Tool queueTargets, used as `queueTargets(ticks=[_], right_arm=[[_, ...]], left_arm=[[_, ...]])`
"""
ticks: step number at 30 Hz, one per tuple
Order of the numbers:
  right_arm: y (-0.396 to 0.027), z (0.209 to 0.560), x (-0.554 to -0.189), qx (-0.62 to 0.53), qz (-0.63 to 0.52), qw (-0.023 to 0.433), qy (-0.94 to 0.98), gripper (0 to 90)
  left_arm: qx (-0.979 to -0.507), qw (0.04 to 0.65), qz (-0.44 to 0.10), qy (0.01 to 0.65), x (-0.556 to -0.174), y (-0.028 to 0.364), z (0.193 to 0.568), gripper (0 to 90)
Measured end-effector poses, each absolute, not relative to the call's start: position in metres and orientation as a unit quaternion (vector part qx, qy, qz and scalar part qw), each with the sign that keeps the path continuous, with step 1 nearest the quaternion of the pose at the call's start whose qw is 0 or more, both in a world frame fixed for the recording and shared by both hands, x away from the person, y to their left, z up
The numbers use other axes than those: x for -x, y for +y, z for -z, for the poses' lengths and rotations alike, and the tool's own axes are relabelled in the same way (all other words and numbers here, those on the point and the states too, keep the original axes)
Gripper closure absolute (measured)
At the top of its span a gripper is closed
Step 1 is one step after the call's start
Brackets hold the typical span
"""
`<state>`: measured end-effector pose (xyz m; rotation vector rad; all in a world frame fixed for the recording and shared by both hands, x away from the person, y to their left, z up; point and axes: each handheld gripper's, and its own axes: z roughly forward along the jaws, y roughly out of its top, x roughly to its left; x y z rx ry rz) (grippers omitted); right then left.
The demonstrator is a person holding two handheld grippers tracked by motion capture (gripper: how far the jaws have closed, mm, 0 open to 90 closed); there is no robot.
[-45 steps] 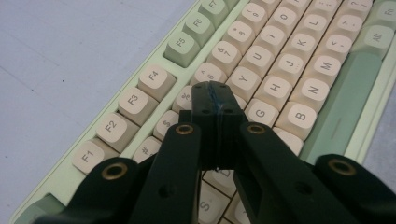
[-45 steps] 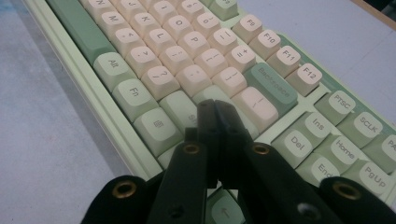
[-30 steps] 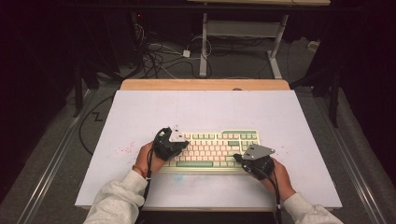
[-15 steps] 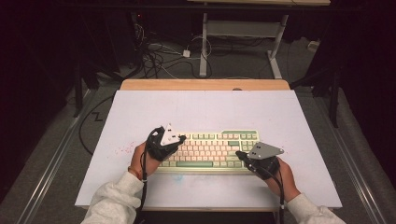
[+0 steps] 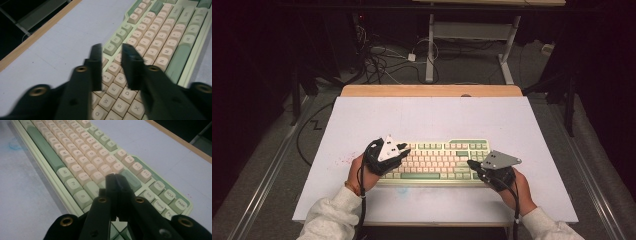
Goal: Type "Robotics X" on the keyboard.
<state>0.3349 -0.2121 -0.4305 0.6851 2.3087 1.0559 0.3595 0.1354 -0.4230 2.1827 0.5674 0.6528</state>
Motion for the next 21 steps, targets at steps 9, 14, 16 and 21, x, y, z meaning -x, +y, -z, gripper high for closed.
queueTargets(ticks=[9, 14, 16, 21], right_arm=[[-0.215, 0.425, -0.334, -0.254, -0.397, 0.256, 0.844, 90.0], [-0.215, 0.424, -0.335, -0.254, -0.399, 0.253, 0.844, 90.0], [-0.215, 0.423, -0.335, -0.249, -0.401, 0.251, 0.845, 90.0], [-0.214, 0.421, -0.337, -0.249, -0.402, 0.251, 0.845, 90.0]], left_arm=[[-0.847, 0.394, -0.272, 0.231, -0.355, 0.146, 0.428, 27.1], [-0.842, 0.4, -0.276, 0.235, -0.349, 0.153, 0.431, 19.0], [-0.841, 0.399, -0.281, 0.233, -0.346, 0.155, 0.433, 19.0], [-0.839, 0.398, -0.29, 0.233, -0.338, 0.163, 0.437, 17.3]])
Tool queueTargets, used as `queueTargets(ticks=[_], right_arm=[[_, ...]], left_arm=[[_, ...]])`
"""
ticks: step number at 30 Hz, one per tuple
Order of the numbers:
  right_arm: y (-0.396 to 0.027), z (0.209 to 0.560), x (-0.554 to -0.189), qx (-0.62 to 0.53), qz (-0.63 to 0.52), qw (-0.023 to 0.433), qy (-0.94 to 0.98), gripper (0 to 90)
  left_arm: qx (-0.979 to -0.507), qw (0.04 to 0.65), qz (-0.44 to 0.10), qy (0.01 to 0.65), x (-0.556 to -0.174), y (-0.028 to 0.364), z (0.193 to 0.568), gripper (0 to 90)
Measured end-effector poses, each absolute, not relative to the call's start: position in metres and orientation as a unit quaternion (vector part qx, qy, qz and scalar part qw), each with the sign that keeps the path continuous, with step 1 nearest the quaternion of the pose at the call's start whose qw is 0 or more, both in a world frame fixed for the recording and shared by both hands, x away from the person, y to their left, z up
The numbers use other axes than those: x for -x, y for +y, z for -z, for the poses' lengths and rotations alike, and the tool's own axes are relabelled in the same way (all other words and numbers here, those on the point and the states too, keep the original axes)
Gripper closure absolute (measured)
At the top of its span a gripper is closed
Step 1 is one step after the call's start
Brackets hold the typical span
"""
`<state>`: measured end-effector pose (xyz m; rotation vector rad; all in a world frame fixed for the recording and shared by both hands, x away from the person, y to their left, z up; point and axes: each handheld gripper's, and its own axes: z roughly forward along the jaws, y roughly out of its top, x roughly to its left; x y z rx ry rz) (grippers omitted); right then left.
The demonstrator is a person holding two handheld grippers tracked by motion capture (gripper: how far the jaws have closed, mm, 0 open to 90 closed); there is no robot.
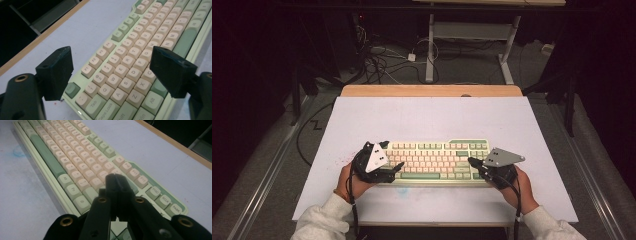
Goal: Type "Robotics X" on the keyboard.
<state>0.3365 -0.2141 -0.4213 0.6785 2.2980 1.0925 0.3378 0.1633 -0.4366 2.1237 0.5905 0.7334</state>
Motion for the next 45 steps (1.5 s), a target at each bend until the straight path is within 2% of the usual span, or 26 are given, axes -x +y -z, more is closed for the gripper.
queueTargets(ticks=[13, 45], right_arm=[[-0.203, 0.416, -0.345, -0.243, -0.406, 0.245, 0.846, 90.0], [-0.137, 0.436, -0.377, -0.216, -0.375, 0.22, 0.874, 90.0]], left_arm=[[-0.822, 0.409, -0.307, 0.252, -0.319, 0.186, 0.445, 17.0], [-0.827, 0.4, -0.29, 0.268, -0.298, 0.208, 0.462, 17.0]])
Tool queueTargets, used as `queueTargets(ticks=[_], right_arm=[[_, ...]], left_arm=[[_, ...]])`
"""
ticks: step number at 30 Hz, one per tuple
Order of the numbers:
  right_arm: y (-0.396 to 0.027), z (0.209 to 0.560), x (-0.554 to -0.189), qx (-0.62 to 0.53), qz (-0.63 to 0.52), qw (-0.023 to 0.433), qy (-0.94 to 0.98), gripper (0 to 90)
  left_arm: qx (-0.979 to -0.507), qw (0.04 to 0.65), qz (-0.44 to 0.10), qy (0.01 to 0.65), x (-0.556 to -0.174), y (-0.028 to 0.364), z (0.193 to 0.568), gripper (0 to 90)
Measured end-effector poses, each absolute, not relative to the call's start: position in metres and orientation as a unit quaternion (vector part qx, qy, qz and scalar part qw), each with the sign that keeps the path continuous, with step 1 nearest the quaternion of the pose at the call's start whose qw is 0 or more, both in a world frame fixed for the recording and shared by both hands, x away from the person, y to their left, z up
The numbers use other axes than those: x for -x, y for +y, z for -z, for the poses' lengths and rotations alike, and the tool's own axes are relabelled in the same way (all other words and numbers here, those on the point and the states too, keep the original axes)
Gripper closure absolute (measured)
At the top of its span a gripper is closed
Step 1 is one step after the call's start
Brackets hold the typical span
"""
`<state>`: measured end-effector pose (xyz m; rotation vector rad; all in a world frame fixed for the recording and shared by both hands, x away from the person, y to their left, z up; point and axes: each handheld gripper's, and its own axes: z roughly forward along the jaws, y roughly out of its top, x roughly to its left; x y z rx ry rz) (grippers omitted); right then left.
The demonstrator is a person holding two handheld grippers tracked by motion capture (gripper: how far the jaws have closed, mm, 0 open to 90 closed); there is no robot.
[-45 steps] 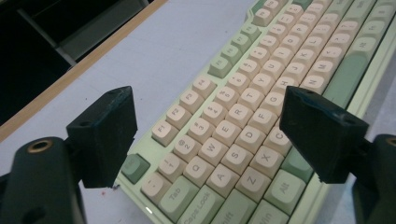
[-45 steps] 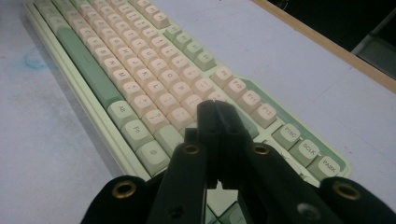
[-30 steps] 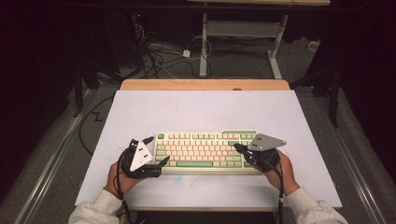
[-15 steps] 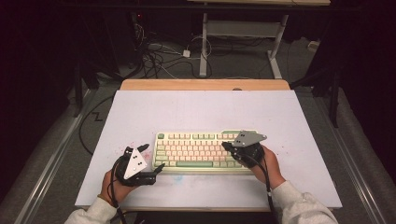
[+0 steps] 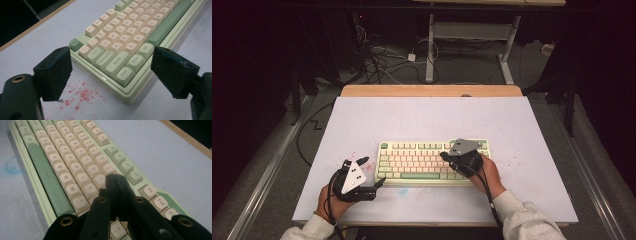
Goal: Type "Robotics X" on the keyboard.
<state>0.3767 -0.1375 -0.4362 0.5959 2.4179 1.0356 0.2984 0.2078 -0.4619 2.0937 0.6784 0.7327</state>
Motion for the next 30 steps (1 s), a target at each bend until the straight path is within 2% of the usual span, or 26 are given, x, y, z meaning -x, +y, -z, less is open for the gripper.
queueTargets(ticks=[30], right_arm=[[-0.118, 0.451, -0.389, -0.211, -0.333, 0.225, 0.891, 90.0]], left_arm=[[-0.832, 0.392, -0.283, 0.272, -0.298, 0.209, 0.465, 17.0]])
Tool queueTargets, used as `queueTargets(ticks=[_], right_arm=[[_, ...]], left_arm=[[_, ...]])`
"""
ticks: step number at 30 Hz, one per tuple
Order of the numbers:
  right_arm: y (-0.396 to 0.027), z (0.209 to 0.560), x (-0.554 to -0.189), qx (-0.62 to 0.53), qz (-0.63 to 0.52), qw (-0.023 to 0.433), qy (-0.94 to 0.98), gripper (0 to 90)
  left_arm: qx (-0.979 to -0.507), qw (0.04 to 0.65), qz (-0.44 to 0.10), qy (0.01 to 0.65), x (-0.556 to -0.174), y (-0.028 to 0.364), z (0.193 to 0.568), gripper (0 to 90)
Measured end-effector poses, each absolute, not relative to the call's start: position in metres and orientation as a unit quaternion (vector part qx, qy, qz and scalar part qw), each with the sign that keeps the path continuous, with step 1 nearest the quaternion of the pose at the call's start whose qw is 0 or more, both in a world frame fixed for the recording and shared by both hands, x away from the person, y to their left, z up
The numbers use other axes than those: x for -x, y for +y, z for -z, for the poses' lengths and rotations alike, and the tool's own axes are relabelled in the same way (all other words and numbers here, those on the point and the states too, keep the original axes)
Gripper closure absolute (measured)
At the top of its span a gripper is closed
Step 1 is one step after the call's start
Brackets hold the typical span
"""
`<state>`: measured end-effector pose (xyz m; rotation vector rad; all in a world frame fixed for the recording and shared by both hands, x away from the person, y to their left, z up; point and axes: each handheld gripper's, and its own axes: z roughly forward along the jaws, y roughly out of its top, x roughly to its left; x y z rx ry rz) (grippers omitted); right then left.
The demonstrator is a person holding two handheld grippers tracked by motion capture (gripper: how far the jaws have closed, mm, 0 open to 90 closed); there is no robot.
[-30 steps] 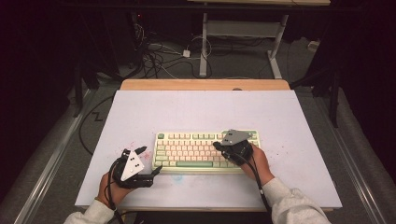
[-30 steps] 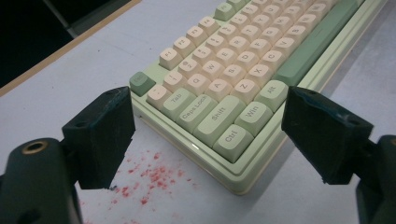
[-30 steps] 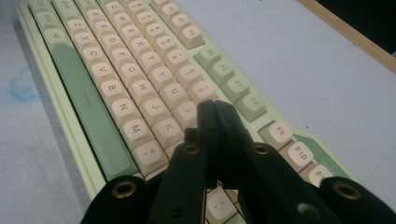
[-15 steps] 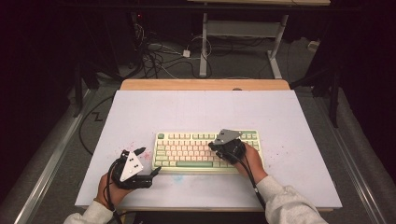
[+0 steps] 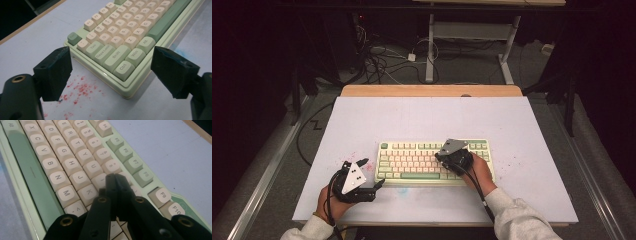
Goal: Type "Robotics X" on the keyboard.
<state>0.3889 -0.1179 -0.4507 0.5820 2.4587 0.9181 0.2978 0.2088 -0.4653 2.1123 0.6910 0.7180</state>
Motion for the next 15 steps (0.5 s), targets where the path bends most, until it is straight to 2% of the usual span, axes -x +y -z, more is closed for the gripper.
queueTargets(ticks=[15], right_arm=[[-0.117, 0.4436, -0.3832, -0.214, -0.334, 0.224, 0.89, 90.0]], left_arm=[[-0.829, 0.392, -0.288, 0.274, -0.2976, 0.2103, 0.4635, 17.0]])
